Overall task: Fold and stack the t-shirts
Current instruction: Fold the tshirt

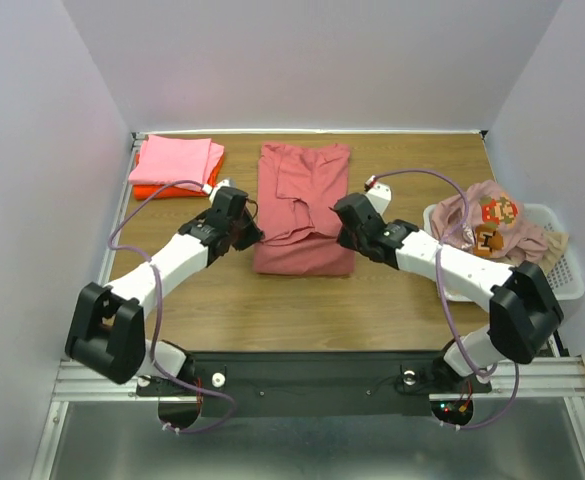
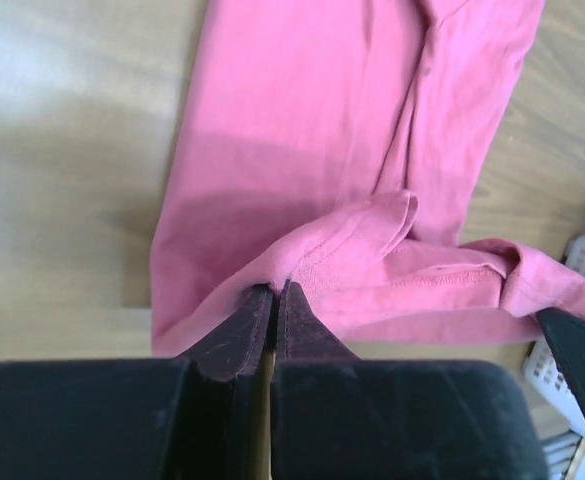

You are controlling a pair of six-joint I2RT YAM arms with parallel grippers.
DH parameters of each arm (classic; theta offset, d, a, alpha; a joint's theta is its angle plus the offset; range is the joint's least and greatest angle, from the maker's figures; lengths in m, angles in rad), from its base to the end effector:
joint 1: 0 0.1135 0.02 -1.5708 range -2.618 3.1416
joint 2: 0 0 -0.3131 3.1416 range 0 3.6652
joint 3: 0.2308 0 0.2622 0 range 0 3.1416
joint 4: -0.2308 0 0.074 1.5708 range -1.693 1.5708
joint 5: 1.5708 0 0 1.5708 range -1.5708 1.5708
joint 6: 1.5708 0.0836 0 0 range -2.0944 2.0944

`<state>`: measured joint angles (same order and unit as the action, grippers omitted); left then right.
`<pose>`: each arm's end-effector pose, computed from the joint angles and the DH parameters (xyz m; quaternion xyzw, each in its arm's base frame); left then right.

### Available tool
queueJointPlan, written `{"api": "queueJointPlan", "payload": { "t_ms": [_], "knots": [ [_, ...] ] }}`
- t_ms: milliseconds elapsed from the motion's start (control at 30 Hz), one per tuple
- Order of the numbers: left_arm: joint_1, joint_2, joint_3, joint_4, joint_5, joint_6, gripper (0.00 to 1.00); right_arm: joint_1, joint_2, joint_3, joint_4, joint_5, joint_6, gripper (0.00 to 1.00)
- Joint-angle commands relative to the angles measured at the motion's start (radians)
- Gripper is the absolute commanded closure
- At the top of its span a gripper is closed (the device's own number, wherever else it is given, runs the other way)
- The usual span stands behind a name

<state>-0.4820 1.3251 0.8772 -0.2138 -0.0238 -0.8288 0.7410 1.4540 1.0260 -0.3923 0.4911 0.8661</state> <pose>0.2882 -0.1485 0.2639 -0.1601 0.8840 -0.2591 0.3546 0.2785 0.2013 0.2651 0.1453 0.8952 0.0989 0.4096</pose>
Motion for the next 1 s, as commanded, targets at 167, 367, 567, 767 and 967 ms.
{"api": "queueJointPlan", "payload": {
  "t_ms": [167, 367, 567, 767, 967],
  "knots": [
    [0.057, 0.213, 0.196, 0.080, 0.068, 0.109, 1.00, -0.081, 0.160, 0.175, 0.023, 0.052, -0.101, 1.00],
    [0.098, 0.315, 0.295, 0.082, 0.081, 0.151, 1.00, -0.129, 0.246, 0.243, 0.056, 0.023, -0.165, 1.00],
    [0.129, 0.394, 0.361, 0.097, 0.110, 0.180, 1.00, -0.186, 0.327, 0.301, 0.089, -0.042, -0.209, 1.00],
    [0.149, 0.471, 0.419, 0.096, 0.137, 0.194, 1.00, -0.216, 0.391, 0.345, 0.118, -0.072, -0.249, 1.00],
    [0.167, 0.511, 0.445, 0.094, 0.133, 0.195, 1.00, -0.250, 0.453, 0.376, 0.133, -0.137, -0.257, 0.99]
  ]
}}
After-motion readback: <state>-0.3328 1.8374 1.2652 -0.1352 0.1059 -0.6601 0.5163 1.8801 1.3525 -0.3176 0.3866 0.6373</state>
